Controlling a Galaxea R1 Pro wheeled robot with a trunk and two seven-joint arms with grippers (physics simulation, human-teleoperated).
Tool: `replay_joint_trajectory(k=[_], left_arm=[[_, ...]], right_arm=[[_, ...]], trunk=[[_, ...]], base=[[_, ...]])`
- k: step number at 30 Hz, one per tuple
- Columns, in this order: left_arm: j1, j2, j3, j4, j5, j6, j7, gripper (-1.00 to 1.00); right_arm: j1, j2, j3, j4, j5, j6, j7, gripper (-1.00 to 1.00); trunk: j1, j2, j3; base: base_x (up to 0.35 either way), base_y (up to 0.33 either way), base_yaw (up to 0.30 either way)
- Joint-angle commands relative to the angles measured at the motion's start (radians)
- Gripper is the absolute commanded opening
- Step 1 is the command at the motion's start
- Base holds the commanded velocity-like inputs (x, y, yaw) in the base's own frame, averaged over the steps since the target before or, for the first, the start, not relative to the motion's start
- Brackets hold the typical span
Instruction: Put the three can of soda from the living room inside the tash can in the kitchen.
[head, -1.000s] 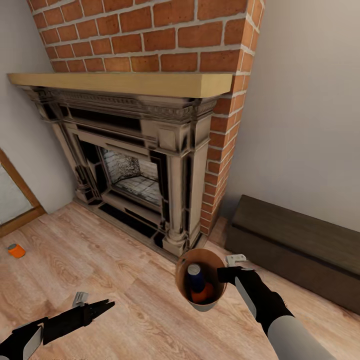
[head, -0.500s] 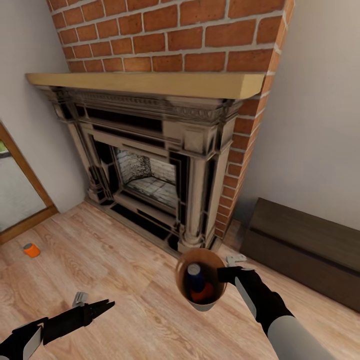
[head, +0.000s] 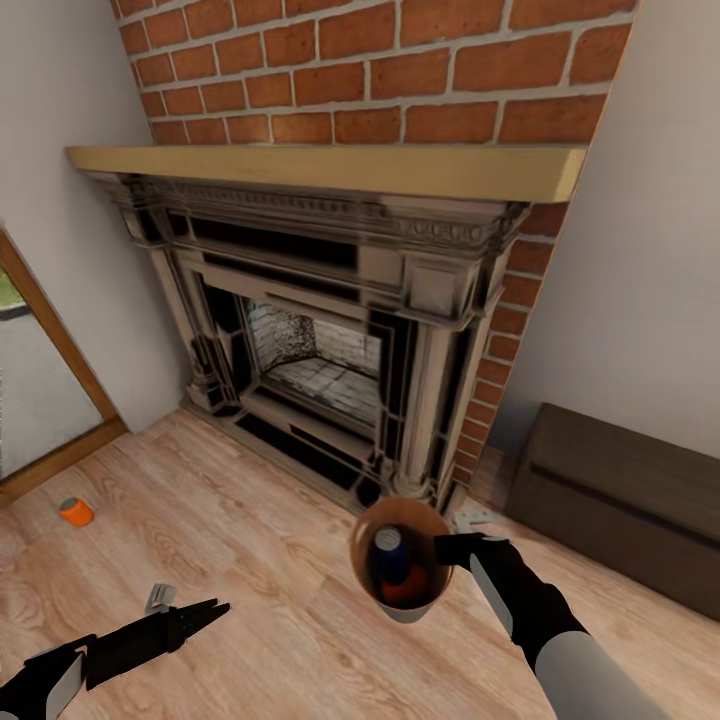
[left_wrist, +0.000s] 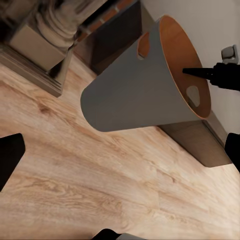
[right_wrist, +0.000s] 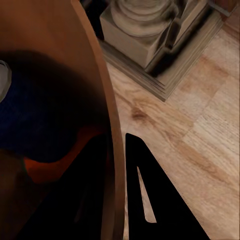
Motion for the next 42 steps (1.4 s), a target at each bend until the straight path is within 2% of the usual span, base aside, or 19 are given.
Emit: replay_joint_trajectory(k=[1, 14, 18, 24, 42], left_arm=[[0.000, 0.000, 0.000, 0.000, 0.000, 0.000, 0.000, 1.00], [0.000, 0.001, 0.000, 0.000, 0.000, 0.000, -0.001, 1.00], [0.000, 0.001, 0.000, 0.000, 0.000, 0.000, -0.032, 1.00], [0.000, 0.002, 0.000, 0.000, 0.000, 0.001, -0.054, 1.00], [0.000, 0.003, 0.001, 0.001, 0.000, 0.002, -0.056, 1.00]], right_arm=[[-0.001, 0.000, -0.001, -0.001, -0.009, 0.000, 0.006, -1.00], [-0.001, 0.000, -0.001, -0.001, -0.009, 0.001, 0.006, -1.00], [0.000, 0.000, -0.001, 0.000, -0.009, 0.001, 0.006, -1.00], [-0.001, 0.000, 0.000, 0.001, -0.009, 0.000, 0.006, -1.00], [-0.001, 0.000, 0.000, 0.001, -0.009, -0.001, 0.006, -1.00]], trunk=[[0.000, 0.000, 0.000], [0.000, 0.000, 0.000], [0.000, 0.000, -0.002], [0.000, 0.000, -0.007], [0.000, 0.000, -0.032]], base=[[0.112, 0.299, 0.000], [0.042, 0.272, -0.054], [0.001, 0.279, -0.010], [0.000, 0.309, -0.055], [0.000, 0.317, -0.144]])
